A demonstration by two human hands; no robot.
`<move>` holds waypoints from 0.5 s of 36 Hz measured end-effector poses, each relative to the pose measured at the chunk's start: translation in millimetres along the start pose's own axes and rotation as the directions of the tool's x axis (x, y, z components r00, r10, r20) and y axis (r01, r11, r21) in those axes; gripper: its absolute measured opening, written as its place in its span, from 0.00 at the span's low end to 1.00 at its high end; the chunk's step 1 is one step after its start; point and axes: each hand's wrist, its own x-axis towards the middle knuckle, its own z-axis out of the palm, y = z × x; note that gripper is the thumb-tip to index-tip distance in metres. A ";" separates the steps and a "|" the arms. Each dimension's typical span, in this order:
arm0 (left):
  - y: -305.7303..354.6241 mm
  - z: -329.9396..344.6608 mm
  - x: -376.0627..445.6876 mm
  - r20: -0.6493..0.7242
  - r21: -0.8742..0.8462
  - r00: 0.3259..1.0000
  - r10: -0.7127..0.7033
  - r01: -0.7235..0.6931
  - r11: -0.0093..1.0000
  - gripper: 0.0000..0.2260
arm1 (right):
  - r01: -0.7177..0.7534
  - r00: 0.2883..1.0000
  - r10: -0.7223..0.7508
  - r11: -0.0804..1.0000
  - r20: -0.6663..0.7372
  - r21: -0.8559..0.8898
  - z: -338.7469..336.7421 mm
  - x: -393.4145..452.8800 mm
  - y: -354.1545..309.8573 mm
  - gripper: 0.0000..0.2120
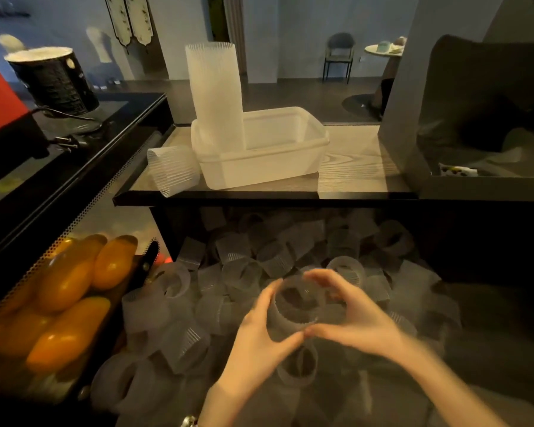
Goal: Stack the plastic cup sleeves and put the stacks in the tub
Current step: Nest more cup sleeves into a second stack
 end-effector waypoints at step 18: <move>-91.6 54.5 -33.9 0.144 -0.016 0.943 -0.301 0.306 0.952 0.37 | -0.348 0.929 0.361 0.928 0.080 -0.134 77.1 -34.7 93.2 0.36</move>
